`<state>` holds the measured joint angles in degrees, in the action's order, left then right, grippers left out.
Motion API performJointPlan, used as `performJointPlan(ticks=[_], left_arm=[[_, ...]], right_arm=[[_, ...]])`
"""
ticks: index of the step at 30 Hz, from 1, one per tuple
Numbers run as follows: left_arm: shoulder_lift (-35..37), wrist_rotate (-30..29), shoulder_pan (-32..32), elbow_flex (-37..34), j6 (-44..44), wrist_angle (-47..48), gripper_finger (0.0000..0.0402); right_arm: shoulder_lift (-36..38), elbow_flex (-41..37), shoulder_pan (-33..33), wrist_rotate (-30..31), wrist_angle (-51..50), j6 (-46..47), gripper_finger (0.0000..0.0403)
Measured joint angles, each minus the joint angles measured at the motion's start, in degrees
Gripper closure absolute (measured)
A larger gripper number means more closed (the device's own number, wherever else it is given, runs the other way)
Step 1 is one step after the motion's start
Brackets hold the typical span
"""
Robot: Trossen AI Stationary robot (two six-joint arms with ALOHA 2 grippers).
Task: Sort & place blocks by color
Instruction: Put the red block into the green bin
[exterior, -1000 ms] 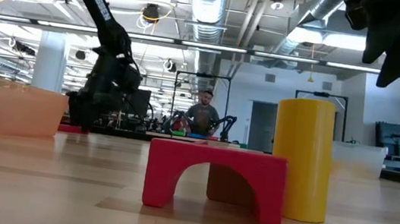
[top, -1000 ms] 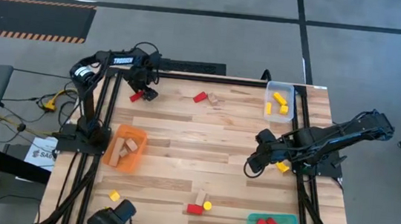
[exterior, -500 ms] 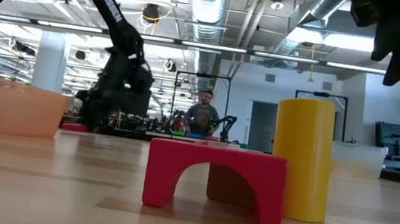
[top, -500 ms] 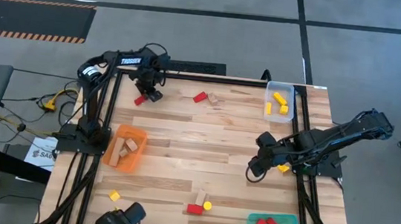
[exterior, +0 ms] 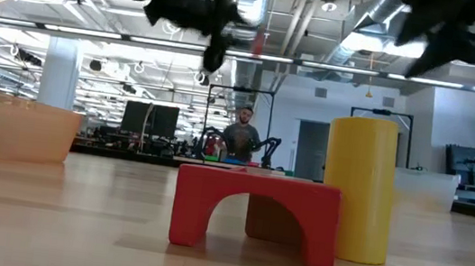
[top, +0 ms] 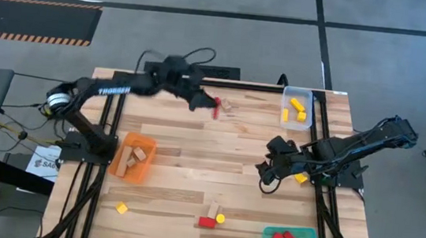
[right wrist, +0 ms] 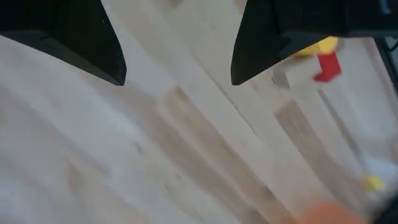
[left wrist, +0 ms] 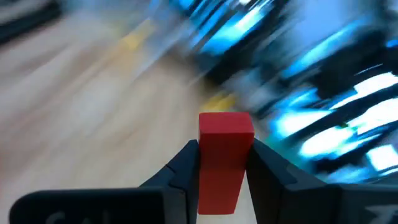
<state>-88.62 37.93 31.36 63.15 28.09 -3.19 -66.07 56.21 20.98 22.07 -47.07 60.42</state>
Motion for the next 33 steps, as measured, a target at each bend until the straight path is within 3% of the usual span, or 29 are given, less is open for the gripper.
performJointPlan(ticks=[3,5,9,14,24,33], left_arm=[[1.6,-8.2,-7.8,-6.9,16.5,-25.6,0.0329],[1.5,-17.2,-12.7,-9.9,24.3,-34.8,0.0330],[1.5,-35.9,-20.4,-12.0,28.1,-36.9,0.0330],[1.4,-48.9,-26.8,-12.0,26.9,-36.5,0.0330],[1.4,-59.1,-31.4,-12.0,24.1,-35.9,0.0330],[1.4,-59.4,-31.3,-12.0,25.0,-34.3,0.0330]], right_arm=[[0.0,0.0,0.0,3.2,6.0,-8.4,0.0092],[0.1,0.0,-0.5,5.9,10.2,-13.4,0.0092],[0.3,0.1,-2.5,12.1,21.1,-24.7,0.0092],[-0.6,0.1,-6.7,15.2,31.0,-33.7,0.0092],[-5.5,0.3,-10.3,9.6,44.2,-43.0,0.0092],[-13.1,1.4,-10.3,20.6,46.2,-43.2,0.0092]])
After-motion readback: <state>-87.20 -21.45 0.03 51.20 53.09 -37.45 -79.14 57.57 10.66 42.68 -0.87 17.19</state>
